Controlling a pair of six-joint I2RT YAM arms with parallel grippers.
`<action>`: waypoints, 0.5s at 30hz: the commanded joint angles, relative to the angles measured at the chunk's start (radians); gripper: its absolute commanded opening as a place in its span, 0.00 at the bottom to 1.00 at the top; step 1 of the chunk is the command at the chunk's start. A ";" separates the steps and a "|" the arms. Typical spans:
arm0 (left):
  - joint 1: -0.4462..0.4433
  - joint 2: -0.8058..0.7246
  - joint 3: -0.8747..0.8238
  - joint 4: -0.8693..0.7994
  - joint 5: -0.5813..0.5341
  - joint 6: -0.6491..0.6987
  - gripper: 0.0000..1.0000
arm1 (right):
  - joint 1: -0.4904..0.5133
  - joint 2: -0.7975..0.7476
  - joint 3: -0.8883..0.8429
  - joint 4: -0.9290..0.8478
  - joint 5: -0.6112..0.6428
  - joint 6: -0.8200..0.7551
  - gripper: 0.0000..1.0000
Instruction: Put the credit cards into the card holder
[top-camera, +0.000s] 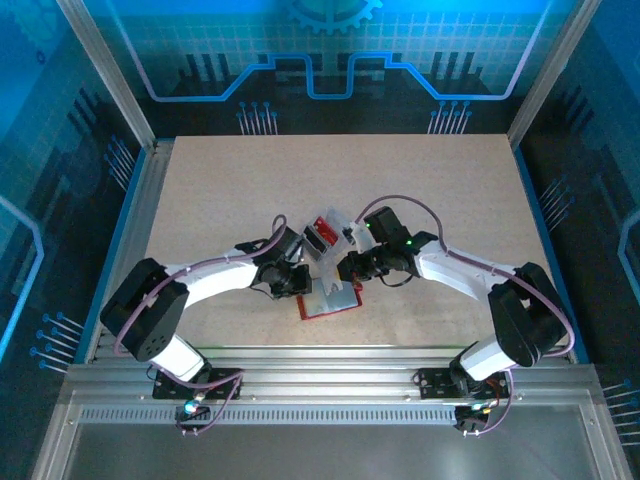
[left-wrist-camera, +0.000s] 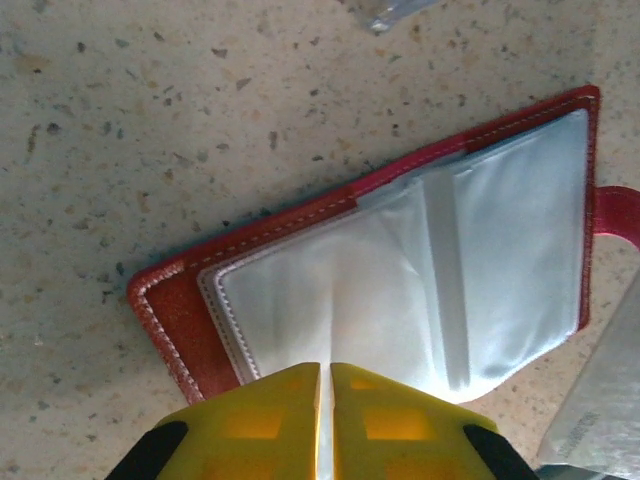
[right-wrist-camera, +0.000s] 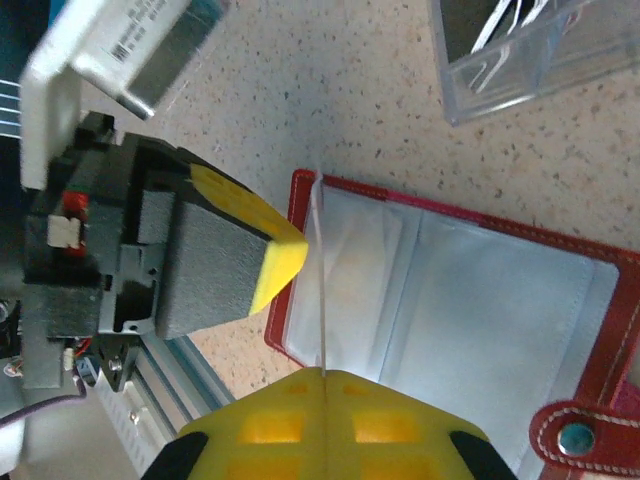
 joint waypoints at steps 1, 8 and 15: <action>-0.010 0.029 -0.027 -0.001 -0.024 0.032 0.11 | 0.007 0.030 -0.049 0.103 -0.033 0.046 0.00; -0.010 0.021 -0.062 -0.003 -0.033 0.034 0.11 | -0.005 0.068 -0.086 0.163 -0.028 0.103 0.00; -0.010 0.007 -0.087 -0.003 -0.042 0.035 0.11 | -0.009 0.096 -0.093 0.170 -0.019 0.125 0.00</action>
